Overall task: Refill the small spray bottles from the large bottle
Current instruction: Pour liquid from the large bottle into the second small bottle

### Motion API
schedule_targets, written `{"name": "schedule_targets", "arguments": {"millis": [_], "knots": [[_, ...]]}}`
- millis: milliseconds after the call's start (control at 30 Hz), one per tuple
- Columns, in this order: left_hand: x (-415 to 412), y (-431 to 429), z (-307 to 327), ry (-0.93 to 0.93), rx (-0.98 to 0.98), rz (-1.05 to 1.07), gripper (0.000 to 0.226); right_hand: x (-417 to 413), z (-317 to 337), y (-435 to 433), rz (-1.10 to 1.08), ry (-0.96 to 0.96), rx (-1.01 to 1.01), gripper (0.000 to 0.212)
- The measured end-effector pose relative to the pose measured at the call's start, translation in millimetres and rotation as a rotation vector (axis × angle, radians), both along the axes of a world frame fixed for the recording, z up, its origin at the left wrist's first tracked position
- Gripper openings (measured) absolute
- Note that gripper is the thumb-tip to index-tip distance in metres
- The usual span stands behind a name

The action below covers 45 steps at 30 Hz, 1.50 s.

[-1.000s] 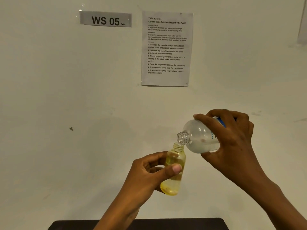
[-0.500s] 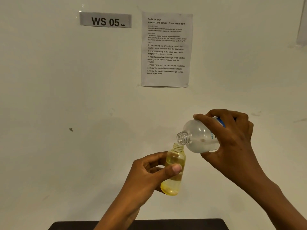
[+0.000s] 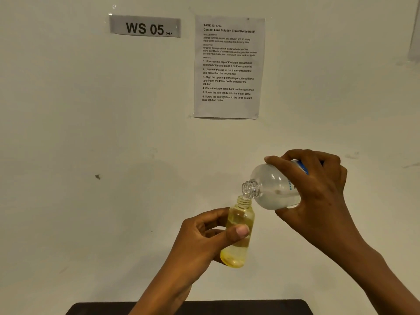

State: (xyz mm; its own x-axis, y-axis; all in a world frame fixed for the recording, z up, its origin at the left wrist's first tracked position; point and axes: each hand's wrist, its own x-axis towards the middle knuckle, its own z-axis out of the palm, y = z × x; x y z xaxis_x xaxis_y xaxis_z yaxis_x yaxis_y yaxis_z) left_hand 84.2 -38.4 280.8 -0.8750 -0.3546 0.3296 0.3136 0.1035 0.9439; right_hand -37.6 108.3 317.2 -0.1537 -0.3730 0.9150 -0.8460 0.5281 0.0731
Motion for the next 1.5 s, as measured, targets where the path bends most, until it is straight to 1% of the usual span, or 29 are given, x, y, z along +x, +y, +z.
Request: {"name": "schedule_targets", "arguments": {"millis": [167,333,500,667,800,1333,1500], "knots": [[-1.8,-1.0,-0.9,-0.002,-0.003,0.001,0.038,-1.2,-0.5,0.0,0.001,-0.007,0.006,0.083],[-2.5,-0.8,-0.7,-0.001,-0.002,-0.002,0.035,-1.9,-0.9,-0.2,-0.004,-0.008,0.008,0.084],[-3.2,-1.4,-1.7,-0.006,-0.004,-0.002,0.039,-2.4,-0.8,-1.7,-0.006,-0.008,0.005,0.083],[-3.7,-2.5,-2.1,-0.006,-0.012,-0.001,0.038,-2.2,-0.3,-1.2,0.004,0.002,0.001,0.076],[-3.5,-1.8,-1.6,-0.009,-0.007,0.001,0.036,-1.1,-0.5,-1.0,-0.002,-0.008,0.002,0.082],[-1.7,-0.5,-1.6,-0.007,-0.01,-0.002,0.039,-0.2,0.5,0.8,-0.005,0.001,0.014,0.083],[0.5,0.8,-0.5,0.004,-0.001,-0.008,0.033,0.5,0.7,1.2,-0.004,0.003,0.012,0.084]]}}
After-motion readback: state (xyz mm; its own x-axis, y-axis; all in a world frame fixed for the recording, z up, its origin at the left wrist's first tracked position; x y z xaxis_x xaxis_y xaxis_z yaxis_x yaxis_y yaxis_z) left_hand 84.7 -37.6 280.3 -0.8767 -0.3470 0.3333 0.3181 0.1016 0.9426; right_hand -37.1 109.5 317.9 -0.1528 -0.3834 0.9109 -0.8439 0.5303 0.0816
